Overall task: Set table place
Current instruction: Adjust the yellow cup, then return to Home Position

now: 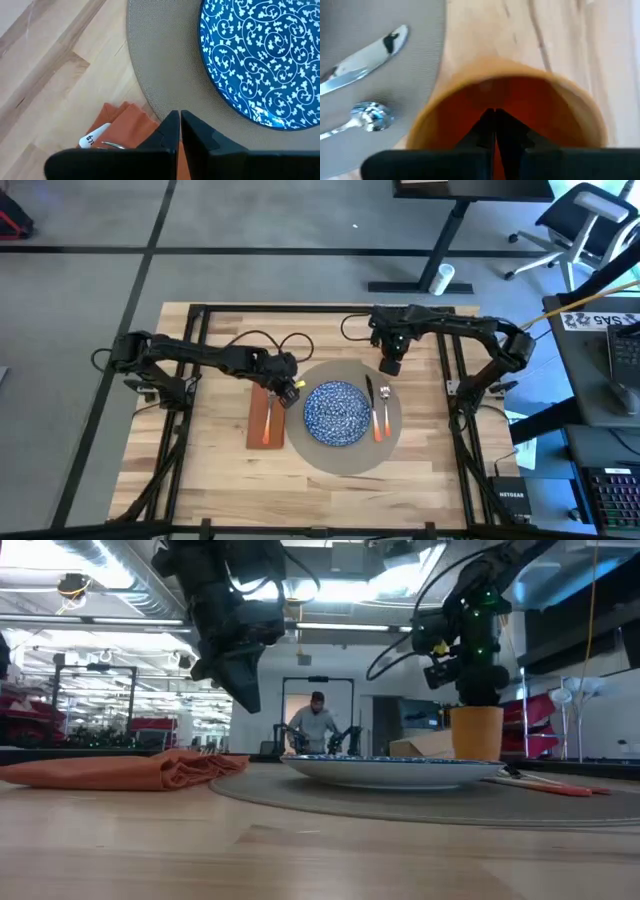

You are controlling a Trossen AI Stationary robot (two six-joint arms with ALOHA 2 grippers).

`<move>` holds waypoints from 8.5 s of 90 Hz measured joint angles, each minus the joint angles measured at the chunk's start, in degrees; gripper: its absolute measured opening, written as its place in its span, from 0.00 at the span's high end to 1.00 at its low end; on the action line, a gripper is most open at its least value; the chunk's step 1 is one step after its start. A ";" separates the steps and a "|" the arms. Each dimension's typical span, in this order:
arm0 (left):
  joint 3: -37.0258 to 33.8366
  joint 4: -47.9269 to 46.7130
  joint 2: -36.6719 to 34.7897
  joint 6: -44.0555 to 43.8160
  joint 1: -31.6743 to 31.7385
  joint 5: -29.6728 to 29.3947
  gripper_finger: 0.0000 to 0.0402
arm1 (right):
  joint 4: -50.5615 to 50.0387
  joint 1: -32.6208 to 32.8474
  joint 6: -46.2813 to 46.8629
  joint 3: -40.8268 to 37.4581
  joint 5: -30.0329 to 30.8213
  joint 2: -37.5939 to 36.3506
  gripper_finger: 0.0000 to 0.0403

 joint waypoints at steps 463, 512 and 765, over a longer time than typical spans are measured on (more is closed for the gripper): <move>-55.96 28.81 -88.45 13.37 -24.33 10.22 1.00 | 56.32 39.01 23.46 -58.60 -1.06 -89.60 1.00; -55.91 28.49 -87.87 12.64 -24.34 9.80 1.00 | 56.07 39.01 25.41 -58.60 1.01 -89.09 1.00; -55.94 28.30 -87.86 16.07 -24.34 9.29 1.00 | 55.94 39.01 18.96 -58.62 1.90 -89.09 1.00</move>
